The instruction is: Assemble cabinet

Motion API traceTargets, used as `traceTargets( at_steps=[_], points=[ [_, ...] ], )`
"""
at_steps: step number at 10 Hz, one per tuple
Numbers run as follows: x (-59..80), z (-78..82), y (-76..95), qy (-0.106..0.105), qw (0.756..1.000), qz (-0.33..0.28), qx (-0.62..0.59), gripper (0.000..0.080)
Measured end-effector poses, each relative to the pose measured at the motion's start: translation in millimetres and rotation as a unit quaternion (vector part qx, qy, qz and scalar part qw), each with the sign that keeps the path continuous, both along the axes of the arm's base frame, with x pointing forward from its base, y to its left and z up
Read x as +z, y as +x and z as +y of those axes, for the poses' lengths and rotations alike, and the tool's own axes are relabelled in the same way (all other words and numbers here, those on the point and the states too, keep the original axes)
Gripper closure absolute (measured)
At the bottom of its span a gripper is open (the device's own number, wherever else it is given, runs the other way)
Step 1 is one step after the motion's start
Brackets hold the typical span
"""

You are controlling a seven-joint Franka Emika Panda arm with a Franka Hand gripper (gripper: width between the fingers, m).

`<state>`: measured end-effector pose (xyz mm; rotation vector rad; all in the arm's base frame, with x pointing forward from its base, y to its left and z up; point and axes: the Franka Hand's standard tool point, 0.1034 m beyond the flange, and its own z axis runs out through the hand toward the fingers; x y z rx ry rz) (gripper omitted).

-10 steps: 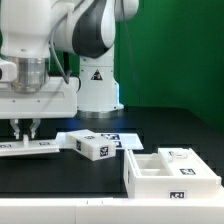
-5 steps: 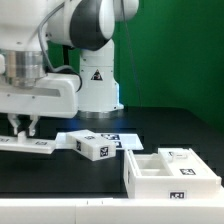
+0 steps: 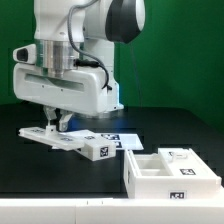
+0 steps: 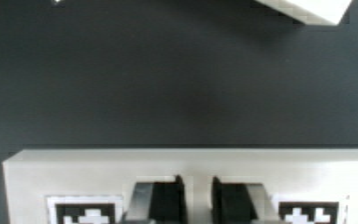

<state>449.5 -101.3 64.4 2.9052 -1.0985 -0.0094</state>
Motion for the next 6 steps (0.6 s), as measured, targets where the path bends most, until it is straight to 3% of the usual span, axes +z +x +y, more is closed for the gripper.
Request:
traceTargets(
  at_steps=[2,4,6],
  points=[
    [-0.5,5.9,-0.4,0.006,0.997,-0.004,-0.076,0.0738],
    [-2.8,40.2,-13.9,0.025,0.967,-0.021,-0.251,0.0738],
    [-1.9,89.2,-17.3,0.039,0.943,-0.018,-0.329,0.0738]
  ],
)
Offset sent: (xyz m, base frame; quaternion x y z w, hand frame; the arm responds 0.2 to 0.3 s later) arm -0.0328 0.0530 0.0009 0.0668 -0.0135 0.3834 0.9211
